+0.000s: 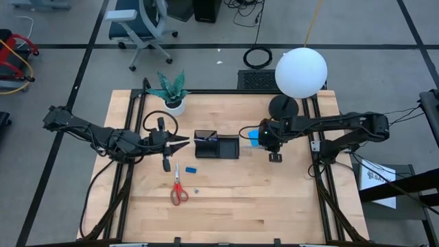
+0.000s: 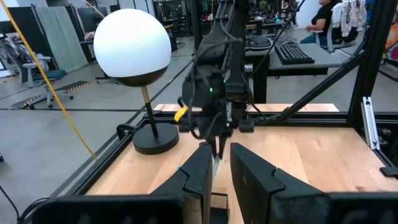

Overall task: Pick and place office supplies into organizer
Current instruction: Put the gray marker into the black desk organizer

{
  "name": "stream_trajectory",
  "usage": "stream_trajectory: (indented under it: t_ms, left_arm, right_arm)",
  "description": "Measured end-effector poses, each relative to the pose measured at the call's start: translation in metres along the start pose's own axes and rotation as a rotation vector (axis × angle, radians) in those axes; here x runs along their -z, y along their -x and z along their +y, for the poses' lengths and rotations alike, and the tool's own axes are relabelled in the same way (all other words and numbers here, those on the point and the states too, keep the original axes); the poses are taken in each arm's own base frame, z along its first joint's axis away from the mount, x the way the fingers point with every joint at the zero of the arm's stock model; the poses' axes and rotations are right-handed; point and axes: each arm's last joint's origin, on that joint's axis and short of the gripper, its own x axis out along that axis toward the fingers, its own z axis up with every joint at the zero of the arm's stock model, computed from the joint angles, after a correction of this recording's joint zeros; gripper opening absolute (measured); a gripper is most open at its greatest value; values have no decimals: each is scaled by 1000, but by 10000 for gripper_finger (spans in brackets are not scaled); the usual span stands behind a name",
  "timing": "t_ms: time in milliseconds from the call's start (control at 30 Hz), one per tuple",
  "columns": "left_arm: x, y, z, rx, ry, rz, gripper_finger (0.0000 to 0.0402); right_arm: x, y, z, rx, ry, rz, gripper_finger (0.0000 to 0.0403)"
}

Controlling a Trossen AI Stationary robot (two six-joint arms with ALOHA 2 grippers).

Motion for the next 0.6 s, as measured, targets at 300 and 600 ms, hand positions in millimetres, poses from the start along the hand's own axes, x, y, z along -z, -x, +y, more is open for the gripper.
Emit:
stream_trajectory:
  t_ms: [300, 600]
  left_arm:
    - [0, 0, 0, 0, 5, 1, 67]
    - [1, -1, -1, 0, -3, 6, 67]
  right_arm:
    - [-11, 44, 13, 26, 45, -237, 25]
    - [-35, 70, 28, 45, 134, -689, 25]
